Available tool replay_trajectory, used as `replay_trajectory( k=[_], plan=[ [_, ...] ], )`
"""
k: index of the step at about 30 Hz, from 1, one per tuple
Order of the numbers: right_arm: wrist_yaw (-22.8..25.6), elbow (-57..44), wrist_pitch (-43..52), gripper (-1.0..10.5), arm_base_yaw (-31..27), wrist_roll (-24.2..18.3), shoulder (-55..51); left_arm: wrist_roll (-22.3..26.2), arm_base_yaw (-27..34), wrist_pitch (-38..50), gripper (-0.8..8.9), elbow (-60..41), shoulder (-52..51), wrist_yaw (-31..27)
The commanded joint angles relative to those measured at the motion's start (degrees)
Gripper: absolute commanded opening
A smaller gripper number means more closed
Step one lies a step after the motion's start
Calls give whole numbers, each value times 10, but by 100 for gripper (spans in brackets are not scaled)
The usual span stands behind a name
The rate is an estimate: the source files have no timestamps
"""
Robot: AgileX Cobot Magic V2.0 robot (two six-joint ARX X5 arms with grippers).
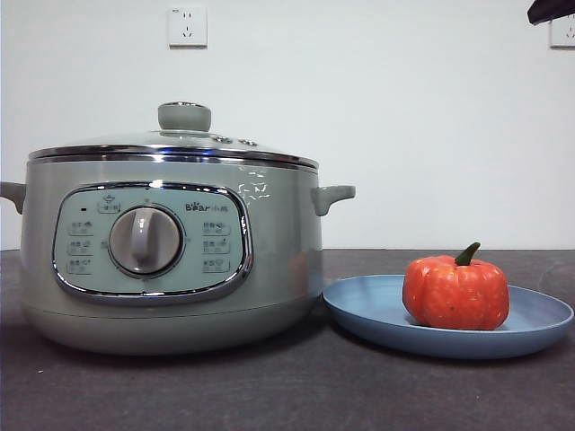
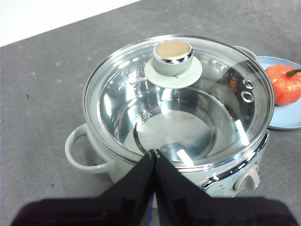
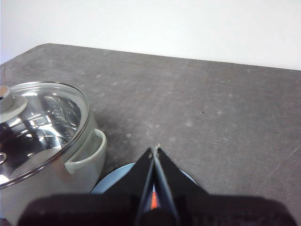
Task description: Take the pumpkin out from the steamer,put the pumpkin in the blue plate,close the lid
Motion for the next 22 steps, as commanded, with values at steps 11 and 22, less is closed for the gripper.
replay_trajectory(
  k=[11,22],
  plan=[
    [2,-2,2,-16,0,5,0,71,99,70,-4,-29,-92,20],
    [2,-2,-1,-16,0,5,0,40,218,248,-4,-245,-197,34]
  ],
)
